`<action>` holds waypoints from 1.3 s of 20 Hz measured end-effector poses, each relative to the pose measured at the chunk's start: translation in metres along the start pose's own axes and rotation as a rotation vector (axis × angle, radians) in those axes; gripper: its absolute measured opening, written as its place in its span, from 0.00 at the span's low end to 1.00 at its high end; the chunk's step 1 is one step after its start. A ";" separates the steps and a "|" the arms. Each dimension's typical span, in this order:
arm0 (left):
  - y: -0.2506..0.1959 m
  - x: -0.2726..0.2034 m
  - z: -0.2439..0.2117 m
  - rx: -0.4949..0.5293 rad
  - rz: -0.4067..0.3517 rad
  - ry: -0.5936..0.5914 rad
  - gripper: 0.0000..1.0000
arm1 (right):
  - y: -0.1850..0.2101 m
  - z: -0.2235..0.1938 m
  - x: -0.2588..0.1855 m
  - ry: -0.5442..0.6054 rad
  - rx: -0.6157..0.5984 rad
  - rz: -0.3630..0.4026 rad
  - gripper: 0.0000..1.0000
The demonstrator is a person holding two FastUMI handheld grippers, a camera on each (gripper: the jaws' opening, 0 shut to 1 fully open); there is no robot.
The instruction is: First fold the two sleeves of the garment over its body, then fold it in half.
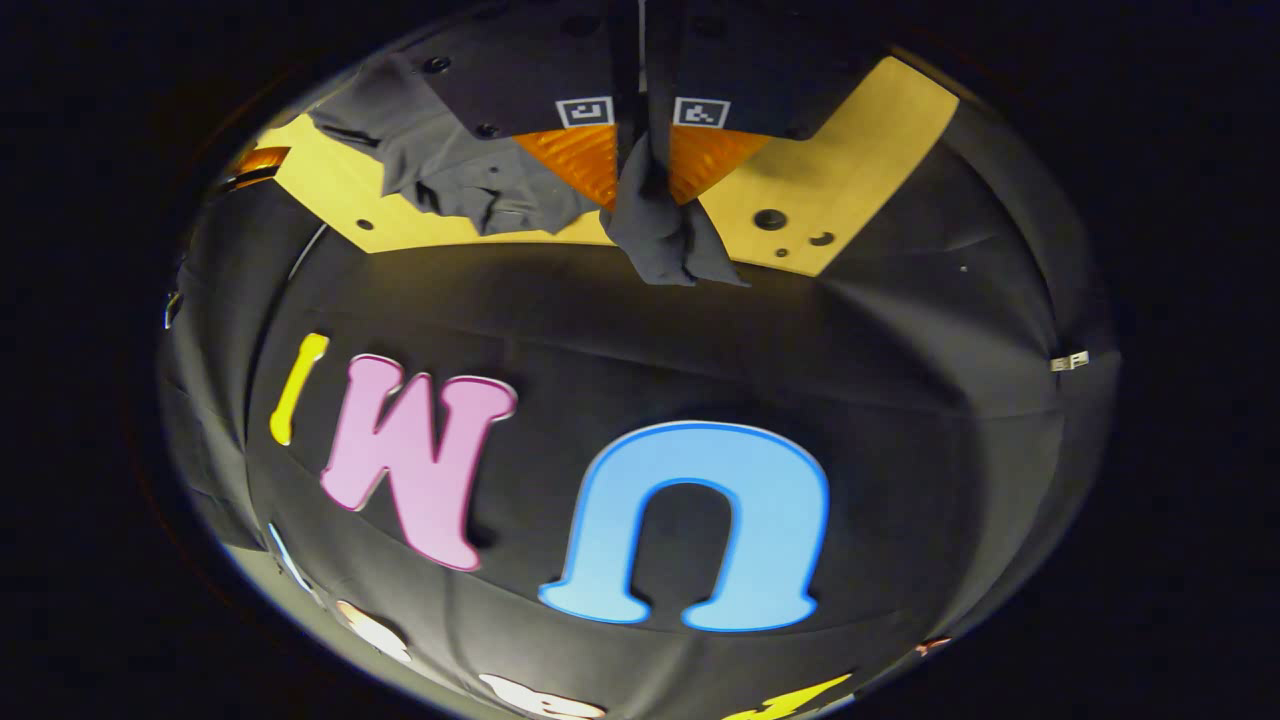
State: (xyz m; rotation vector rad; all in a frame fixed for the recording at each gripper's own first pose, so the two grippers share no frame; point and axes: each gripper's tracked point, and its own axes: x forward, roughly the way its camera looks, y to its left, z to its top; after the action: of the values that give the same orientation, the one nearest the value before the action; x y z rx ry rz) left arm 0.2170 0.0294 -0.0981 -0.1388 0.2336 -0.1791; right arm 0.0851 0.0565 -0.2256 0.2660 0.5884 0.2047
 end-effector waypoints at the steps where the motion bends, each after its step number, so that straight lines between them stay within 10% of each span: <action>1: -0.027 0.004 -0.004 0.008 -0.019 0.006 0.08 | -0.009 0.000 -0.004 -0.001 -0.007 -0.006 0.81; 15: -0.231 0.050 -0.091 0.045 -0.197 0.128 0.08 | -0.119 -0.014 -0.027 0.032 0.023 -0.049 0.82; 26: -0.292 0.093 -0.202 0.196 -0.218 0.270 0.10 | -0.164 -0.033 -0.022 0.082 0.038 -0.059 0.82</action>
State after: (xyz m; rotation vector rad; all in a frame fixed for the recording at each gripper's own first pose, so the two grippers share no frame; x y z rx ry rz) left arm 0.2102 -0.2964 -0.2671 0.0565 0.4685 -0.4374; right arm 0.0669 -0.0978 -0.2904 0.2773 0.6805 0.1483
